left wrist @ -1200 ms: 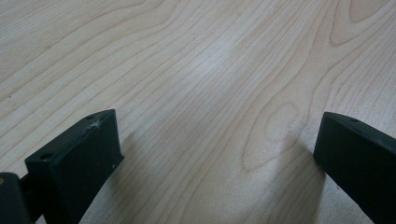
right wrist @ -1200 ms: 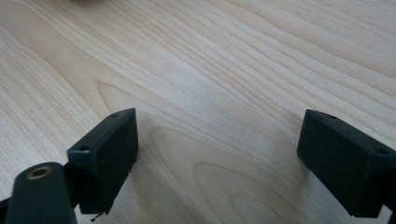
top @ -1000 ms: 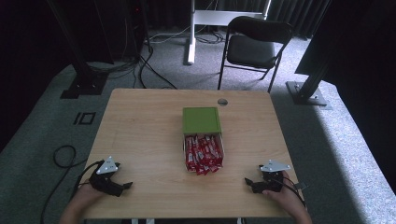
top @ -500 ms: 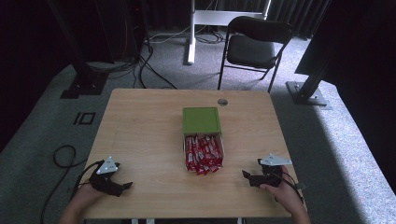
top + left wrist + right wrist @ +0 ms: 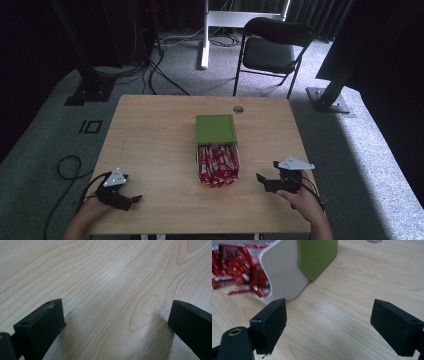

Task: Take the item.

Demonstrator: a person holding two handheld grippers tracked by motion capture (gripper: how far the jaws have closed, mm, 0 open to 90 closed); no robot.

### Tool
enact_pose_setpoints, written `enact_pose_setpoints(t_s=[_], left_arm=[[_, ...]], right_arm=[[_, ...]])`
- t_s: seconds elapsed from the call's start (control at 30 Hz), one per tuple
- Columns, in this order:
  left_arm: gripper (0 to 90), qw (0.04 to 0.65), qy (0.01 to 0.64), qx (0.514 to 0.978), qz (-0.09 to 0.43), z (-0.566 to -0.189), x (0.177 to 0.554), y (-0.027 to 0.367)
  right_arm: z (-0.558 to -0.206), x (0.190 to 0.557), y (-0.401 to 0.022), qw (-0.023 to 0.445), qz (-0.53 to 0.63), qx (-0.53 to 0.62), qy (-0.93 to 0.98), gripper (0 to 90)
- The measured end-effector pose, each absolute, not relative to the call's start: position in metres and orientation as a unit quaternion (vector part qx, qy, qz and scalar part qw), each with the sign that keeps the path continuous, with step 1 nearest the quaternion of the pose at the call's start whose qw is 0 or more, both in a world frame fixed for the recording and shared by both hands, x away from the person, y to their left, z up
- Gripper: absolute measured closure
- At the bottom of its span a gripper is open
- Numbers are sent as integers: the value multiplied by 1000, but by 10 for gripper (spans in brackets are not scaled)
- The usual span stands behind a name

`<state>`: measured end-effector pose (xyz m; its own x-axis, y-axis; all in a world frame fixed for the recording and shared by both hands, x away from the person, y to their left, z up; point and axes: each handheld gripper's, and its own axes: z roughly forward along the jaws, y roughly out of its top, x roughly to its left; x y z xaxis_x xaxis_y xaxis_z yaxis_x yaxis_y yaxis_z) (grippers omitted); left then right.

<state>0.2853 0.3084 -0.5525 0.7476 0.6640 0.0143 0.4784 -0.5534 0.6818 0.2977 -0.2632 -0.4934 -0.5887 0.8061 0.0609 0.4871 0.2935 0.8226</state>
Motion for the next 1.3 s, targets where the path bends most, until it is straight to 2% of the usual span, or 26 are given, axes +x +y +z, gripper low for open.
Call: enact_pose_setpoints(t_s=[0.67,1.3], left_arm=[[15,340,327,871,137,-552,285,308],[15,341,328,871,137,-553,285,308]], right_arm=[[-455,308,-225,195,459,378,780,134],[-452,321,-161,165,466,328,805,162]])
